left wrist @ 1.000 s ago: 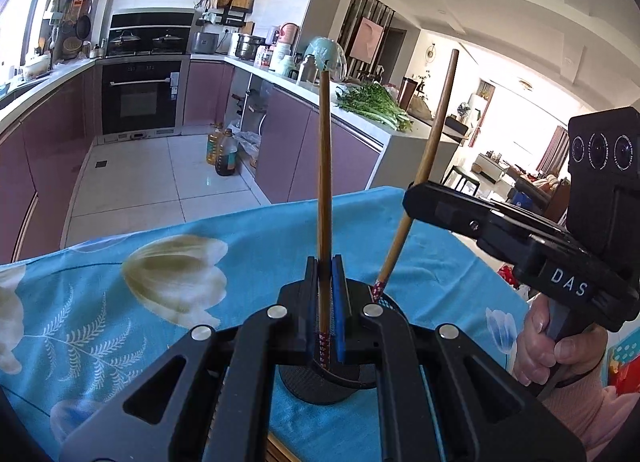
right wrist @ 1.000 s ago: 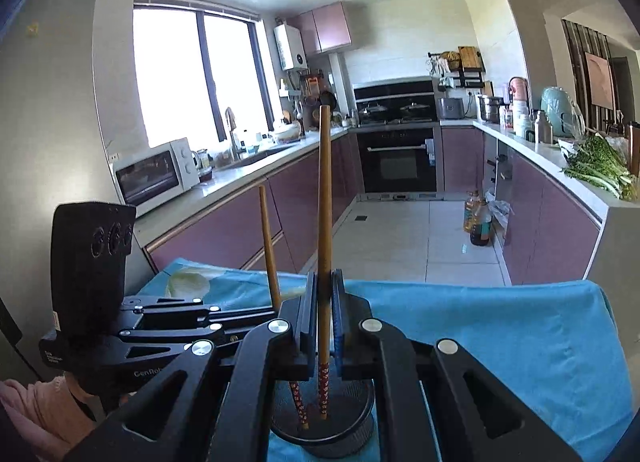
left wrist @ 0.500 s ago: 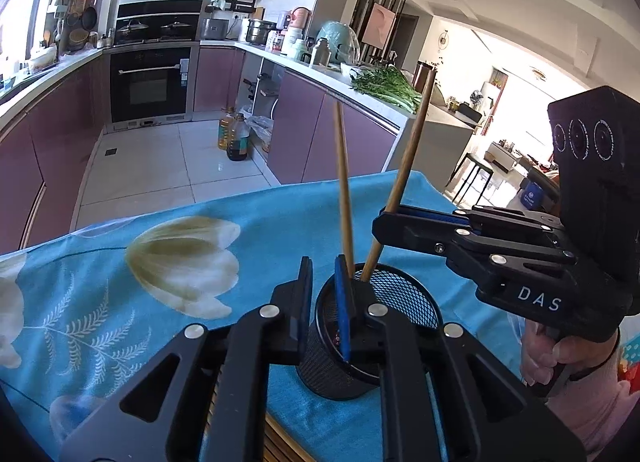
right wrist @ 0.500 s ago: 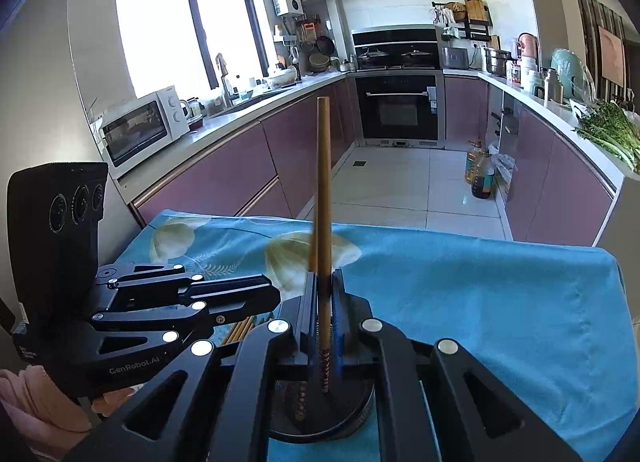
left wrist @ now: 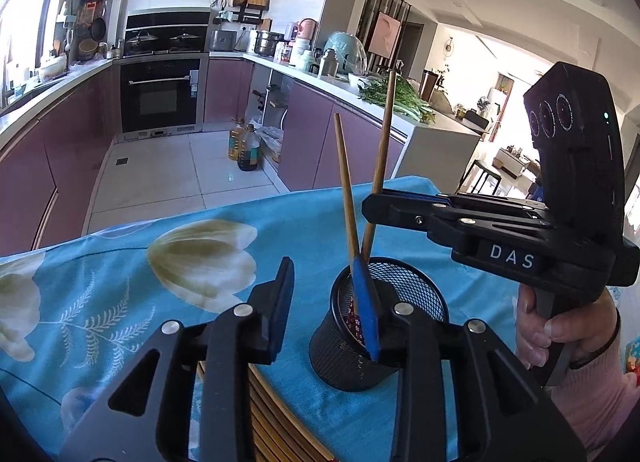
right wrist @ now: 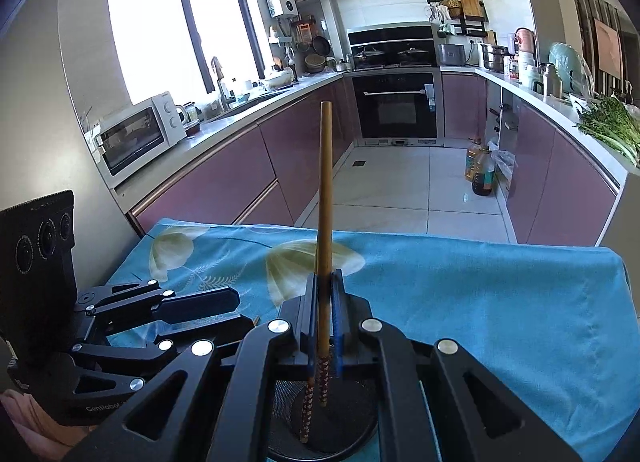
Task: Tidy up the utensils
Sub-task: 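Open both grippers to release the chopsticks and withdraw from the cup, then close the left gripper on a chopstick while the right gripper grasps another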
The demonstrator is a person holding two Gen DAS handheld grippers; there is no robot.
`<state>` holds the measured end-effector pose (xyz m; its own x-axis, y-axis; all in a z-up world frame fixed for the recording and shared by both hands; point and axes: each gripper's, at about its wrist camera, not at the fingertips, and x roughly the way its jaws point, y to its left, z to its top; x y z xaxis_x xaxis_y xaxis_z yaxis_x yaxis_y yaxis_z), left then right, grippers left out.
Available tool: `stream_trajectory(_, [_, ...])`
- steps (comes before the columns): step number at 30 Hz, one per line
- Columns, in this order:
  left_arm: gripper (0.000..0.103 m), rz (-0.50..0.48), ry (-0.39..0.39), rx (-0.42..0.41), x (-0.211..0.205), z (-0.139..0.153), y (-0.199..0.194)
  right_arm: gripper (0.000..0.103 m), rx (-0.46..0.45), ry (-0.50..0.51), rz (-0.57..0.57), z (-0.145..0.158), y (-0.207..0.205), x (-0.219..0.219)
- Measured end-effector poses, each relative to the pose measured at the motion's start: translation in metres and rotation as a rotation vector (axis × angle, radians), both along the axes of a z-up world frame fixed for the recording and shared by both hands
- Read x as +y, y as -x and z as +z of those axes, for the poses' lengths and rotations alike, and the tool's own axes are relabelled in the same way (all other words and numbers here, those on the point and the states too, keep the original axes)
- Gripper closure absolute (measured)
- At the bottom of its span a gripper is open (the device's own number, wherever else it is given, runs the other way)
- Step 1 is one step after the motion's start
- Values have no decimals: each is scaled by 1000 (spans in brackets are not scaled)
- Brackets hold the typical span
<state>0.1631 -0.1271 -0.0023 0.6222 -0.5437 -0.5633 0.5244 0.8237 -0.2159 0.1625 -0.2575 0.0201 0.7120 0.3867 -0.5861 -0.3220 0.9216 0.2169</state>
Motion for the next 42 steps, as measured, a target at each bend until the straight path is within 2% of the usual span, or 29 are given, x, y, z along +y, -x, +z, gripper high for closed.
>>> stream_trajectory(3, [72, 4, -1, 4, 4, -3, 2, 96, 32, 10, -28, -5, -6, -2])
stream_trajectory(5, [71, 12, -3, 5, 9, -5, 3, 91, 29, 8, -47, -7, -5, -4])
stream_trajectory(6, [69, 20, -6, 4, 12, -6, 4, 86, 27, 16, -60, -7, -4, -4])
stream_trajectory(7, [68, 29, -8, 4, 15, -6, 5, 73, 19, 26, -79, -7, -1, -5])
stream_trajectory(8, [66, 37, -10, 5, 19, -7, 6, 67, 9, 35, -89, -7, 2, -6])
stream_trajectory(13, [64, 81, -42, 19, 43, -18, 14, 65, -99, 50, -96, 8, 39, -11])
stream_trajectory(16, [61, 104, -73, 43, 57, -28, 20, 64, -151, 4, -11, 16, 67, -9])
stream_trajectory(19, [60, 115, -107, 73, 70, -41, 28, 64, -155, 12, 90, 12, 94, 7])
stream_trajectory(21, [60, 113, -133, 90, 75, -50, 34, 64, -110, 2, 149, 0, 102, 19])
stream_trajectory(24, [60, 101, -159, 116, 76, -63, 40, 65, -34, 39, 184, -26, 103, 41])
stream_trajectory(31, [60, 78, -202, 163, 75, -86, 55, 76, 147, 35, 168, -87, 85, 63])
stream_trajectory(42, [67, 53, -229, 202, 70, -103, 59, 79, 185, 69, 122, -103, 78, 74])
